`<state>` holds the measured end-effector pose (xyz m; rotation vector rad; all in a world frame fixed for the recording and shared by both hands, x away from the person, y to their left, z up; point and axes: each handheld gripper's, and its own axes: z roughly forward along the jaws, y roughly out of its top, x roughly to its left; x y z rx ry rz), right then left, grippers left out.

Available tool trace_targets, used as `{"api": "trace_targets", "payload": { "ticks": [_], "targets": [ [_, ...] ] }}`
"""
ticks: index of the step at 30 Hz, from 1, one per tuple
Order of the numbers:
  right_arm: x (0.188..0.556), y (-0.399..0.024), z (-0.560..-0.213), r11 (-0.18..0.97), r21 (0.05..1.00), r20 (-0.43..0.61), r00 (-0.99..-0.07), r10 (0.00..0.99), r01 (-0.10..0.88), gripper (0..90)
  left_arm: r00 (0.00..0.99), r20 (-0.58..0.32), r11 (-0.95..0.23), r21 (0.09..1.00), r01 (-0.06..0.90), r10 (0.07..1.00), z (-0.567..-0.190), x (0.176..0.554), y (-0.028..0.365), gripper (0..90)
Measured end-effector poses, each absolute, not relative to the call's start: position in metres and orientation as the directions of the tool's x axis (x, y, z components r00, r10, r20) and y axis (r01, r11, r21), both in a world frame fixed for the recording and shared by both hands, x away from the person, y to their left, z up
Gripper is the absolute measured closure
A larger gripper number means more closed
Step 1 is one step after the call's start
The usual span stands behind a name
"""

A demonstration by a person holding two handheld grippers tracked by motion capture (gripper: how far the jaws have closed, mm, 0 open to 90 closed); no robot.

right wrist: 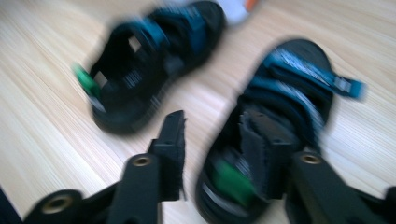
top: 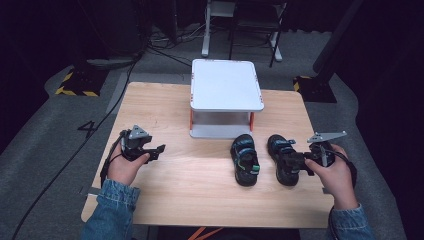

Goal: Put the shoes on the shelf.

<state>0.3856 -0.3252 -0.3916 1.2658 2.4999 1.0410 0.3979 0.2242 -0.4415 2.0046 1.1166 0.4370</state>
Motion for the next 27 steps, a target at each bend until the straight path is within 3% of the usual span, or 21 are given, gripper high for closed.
{"api": "trace_targets", "payload": {
  "ticks": [5,9,15,27],
  "targets": [
    [0.400,-0.307,-0.417,0.382,0.597,0.145,-0.563,0.813,0.705,58.5,0.554,-0.073,-0.309,0.766,0.563,0.829,-0.442,0.395,0.225,35.6],
    [0.405,-0.303,-0.425,0.386,0.549,0.137,-0.535,0.834,0.741,74.2,0.547,-0.073,-0.304,0.766,0.566,0.834,-0.443,0.393,0.229,35.6],
    [0.408,-0.299,-0.424,0.382,0.549,0.111,-0.518,0.848,0.743,87.5,0.526,-0.071,-0.293,0.764,0.575,0.848,-0.444,0.383,0.236,35.6],
    [0.411,-0.260,-0.427,0.381,0.589,0.215,-0.592,0.776,0.713,87.6,0.483,-0.076,-0.260,0.765,0.589,0.872,-0.443,0.368,0.251,35.6]
  ]
}}
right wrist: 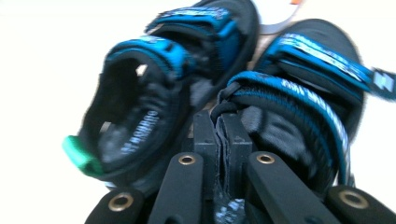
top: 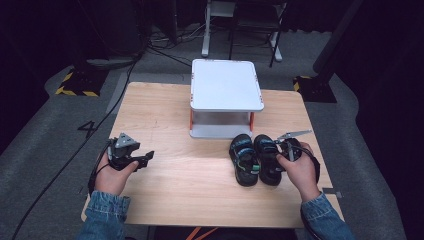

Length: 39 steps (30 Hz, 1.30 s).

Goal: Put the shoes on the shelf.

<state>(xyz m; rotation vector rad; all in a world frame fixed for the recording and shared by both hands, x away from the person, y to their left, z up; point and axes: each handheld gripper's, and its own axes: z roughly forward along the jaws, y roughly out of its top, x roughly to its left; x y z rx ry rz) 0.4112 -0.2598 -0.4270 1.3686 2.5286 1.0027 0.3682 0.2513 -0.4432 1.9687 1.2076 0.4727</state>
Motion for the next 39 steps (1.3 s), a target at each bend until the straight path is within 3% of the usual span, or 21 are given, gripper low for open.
{"api": "trace_targets", "payload": {
  "ticks": [8,15,19,22,25,30,34,39],
  "targets": [
    [0.406,-0.252,-0.431,0.365,0.575,0.263,-0.588,0.765,0.732,83.8,0.495,-0.072,-0.274,0.761,0.589,0.866,-0.445,0.371,0.249,35.6],
    [0.405,-0.257,-0.428,0.264,0.574,0.350,-0.523,0.777,0.776,51.1,0.505,-0.072,-0.280,0.761,0.585,0.860,-0.445,0.376,0.244,35.6],
    [0.401,-0.246,-0.433,0.218,0.576,0.379,-0.493,0.783,0.788,44.4,0.514,-0.071,-0.288,0.759,0.584,0.855,-0.446,0.379,0.240,35.6],
    [0.398,-0.239,-0.434,0.237,0.586,0.337,-0.500,0.798,0.774,45.0,0.518,-0.070,-0.292,0.759,0.583,0.853,-0.446,0.379,0.240,35.6],
    [0.394,-0.229,-0.436,0.310,0.591,0.225,-0.521,0.824,0.745,49.0,0.517,-0.074,-0.288,0.758,0.585,0.853,-0.445,0.380,0.239,35.6],
    [0.390,-0.223,-0.441,0.383,0.575,0.109,-0.532,0.840,0.723,69.5,0.524,-0.074,-0.292,0.760,0.581,0.849,-0.446,0.381,0.238,35.6],
    [0.390,-0.227,-0.441,0.369,0.575,0.117,-0.520,0.846,0.730,79.6,0.526,-0.076,-0.290,0.763,0.577,0.847,-0.446,0.383,0.237,35.6],
    [0.390,-0.235,-0.442,0.331,0.593,0.160,-0.510,0.845,0.734,82.1,0.536,-0.076,-0.295,0.766,0.571,0.841,-0.445,0.389,0.233,35.6]
  ]
}}
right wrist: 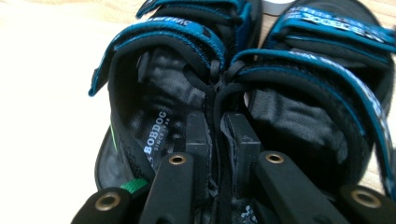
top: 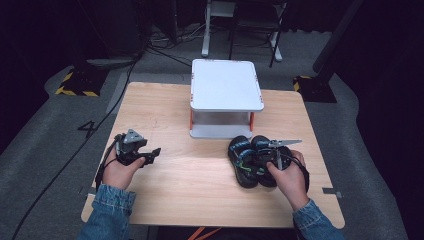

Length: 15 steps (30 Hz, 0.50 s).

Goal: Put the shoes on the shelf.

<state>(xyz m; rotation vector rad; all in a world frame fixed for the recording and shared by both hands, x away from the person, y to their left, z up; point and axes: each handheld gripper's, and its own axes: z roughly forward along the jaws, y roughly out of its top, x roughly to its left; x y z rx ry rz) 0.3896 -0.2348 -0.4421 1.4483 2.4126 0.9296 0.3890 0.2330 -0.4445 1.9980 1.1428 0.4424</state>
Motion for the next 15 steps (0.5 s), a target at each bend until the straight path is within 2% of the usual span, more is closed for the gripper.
{"api": "trace_targets", "payload": {
  "ticks": [8,15],
  "targets": [
    [0.378,-0.238,-0.433,0.311,0.645,0.157,-0.519,0.840,0.698,82.7,0.556,-0.070,-0.308,0.771,0.557,0.828,-0.442,0.398,0.224,35.6],
    [0.379,-0.230,-0.408,0.285,0.715,0.161,-0.546,0.822,0.639,82.8,0.541,-0.067,-0.295,0.778,0.554,0.839,-0.440,0.394,0.227,35.6]
  ]
}}
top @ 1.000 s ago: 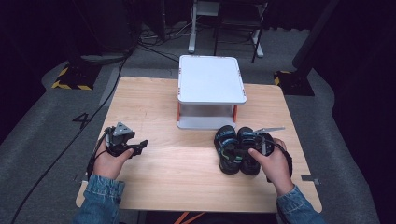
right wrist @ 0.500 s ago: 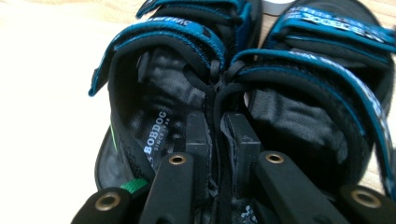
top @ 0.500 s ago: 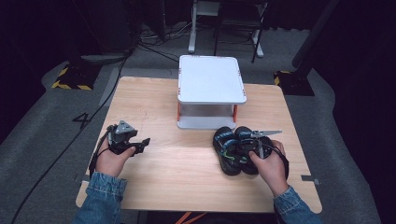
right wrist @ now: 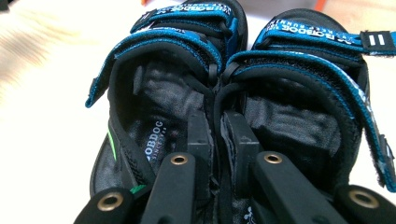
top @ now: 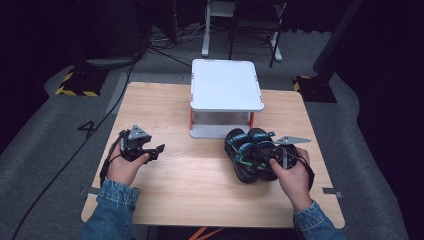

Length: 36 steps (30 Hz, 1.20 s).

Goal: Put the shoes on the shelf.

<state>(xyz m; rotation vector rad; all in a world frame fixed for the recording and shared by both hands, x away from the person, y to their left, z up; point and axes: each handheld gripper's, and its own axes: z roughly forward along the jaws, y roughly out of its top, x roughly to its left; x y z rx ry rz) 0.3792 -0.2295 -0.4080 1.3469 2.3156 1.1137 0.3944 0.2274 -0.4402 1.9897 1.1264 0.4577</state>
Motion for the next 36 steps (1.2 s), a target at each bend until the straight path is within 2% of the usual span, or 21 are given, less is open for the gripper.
{"api": "trace_targets", "payload": {
  "ticks": [14,22,24,29,36],
  "targets": [
    [0.439,-0.173,-0.400,0.281,0.736,0.170,-0.569,0.804,0.616,82.9,0.459,-0.073,-0.241,0.772,0.588,0.885,-0.441,0.361,0.260,35.7],
    [0.474,-0.141,-0.403,0.265,0.763,0.117,-0.529,0.840,0.590,83.3,0.419,-0.080,-0.211,0.771,0.602,0.905,-0.443,0.348,0.274,35.7],
    [0.485,-0.129,-0.403,0.262,0.785,0.084,-0.515,0.853,0.562,86.1,0.416,-0.083,-0.207,0.769,0.605,0.905,-0.443,0.346,0.275,35.7],
    [0.495,-0.117,-0.401,0.279,0.794,0.043,-0.507,0.861,0.540,88.7,0.419,-0.082,-0.210,0.769,0.604,0.904,-0.444,0.346,0.276,35.7],
    [0.493,-0.110,-0.417,0.279,0.779,0.086,-0.536,0.840,0.562,88.7,0.423,-0.086,-0.210,0.769,0.603,0.902,-0.445,0.347,0.276,35.7]
  ]
}}
